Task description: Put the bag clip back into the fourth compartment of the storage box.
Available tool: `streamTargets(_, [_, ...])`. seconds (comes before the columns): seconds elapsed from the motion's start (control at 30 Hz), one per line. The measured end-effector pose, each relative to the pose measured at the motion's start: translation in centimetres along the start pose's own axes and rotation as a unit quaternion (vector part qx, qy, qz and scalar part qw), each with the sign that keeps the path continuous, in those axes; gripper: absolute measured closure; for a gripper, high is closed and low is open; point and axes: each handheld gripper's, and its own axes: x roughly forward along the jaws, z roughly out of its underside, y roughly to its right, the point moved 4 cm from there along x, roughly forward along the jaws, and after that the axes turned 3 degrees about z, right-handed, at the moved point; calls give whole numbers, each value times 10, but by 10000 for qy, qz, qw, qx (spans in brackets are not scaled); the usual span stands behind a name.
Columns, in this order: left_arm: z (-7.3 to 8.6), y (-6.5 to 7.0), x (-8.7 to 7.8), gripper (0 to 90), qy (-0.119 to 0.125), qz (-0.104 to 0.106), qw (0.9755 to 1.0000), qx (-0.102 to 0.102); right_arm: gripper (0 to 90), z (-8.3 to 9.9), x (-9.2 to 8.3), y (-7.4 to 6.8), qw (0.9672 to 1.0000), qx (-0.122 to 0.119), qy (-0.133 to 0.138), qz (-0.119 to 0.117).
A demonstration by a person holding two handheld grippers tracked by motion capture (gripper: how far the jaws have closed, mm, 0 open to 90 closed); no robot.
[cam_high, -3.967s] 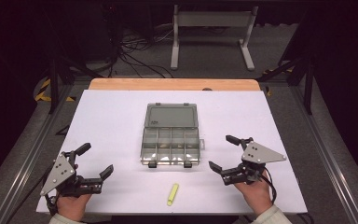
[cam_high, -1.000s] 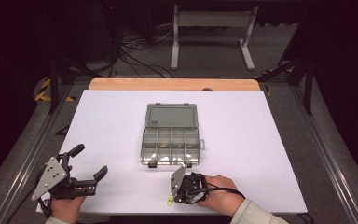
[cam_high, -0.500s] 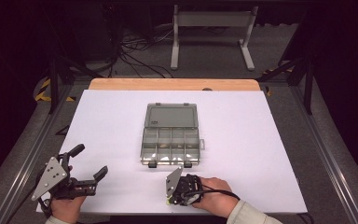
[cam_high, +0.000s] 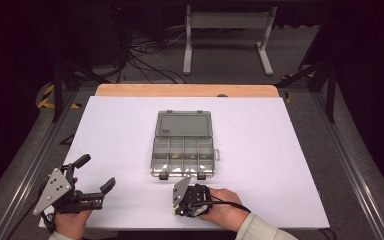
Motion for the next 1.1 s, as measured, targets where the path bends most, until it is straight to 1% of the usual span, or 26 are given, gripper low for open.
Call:
streamTargets(0.13, [0,0,0,1,-14,4,10000,3,900,-2,2,2,10000,27,11,11])
streamTargets(0.2, [0,0,-1,1,1,-2,10000,2,900,-4,3,4,10000,77,46,44])
streamTargets(0.23, [0,0,-1,1,1,-2,10000,3,900,-5,4,5,9998,120,94,104])
streamTargets(0.3, [0,0,-1,1,-15,4,10000,8,900,-6,4,6,9998,138,100,95])
streamTargets(0.5, [0,0,0,1,0,1,10000,11,900,-10,7,11,9992,257,225,213])
streamTargets(0.6, [0,0,-1,1,4,11,10000,15,900,-11,8,14,9990,256,274,252])
streamTargets(0.77, [0,-1,-1,1,6,5,10000,13,900,-12,10,18,9980,411,363,306])
streamTargets(1.07, [0,0,-1,1,8,19,10000,16,900,-13,10,18,9976,446,449,273])
streamTargets(1.1, [0,0,-1,1,12,19,10000,17,900,-14,8,17,9977,421,470,228])
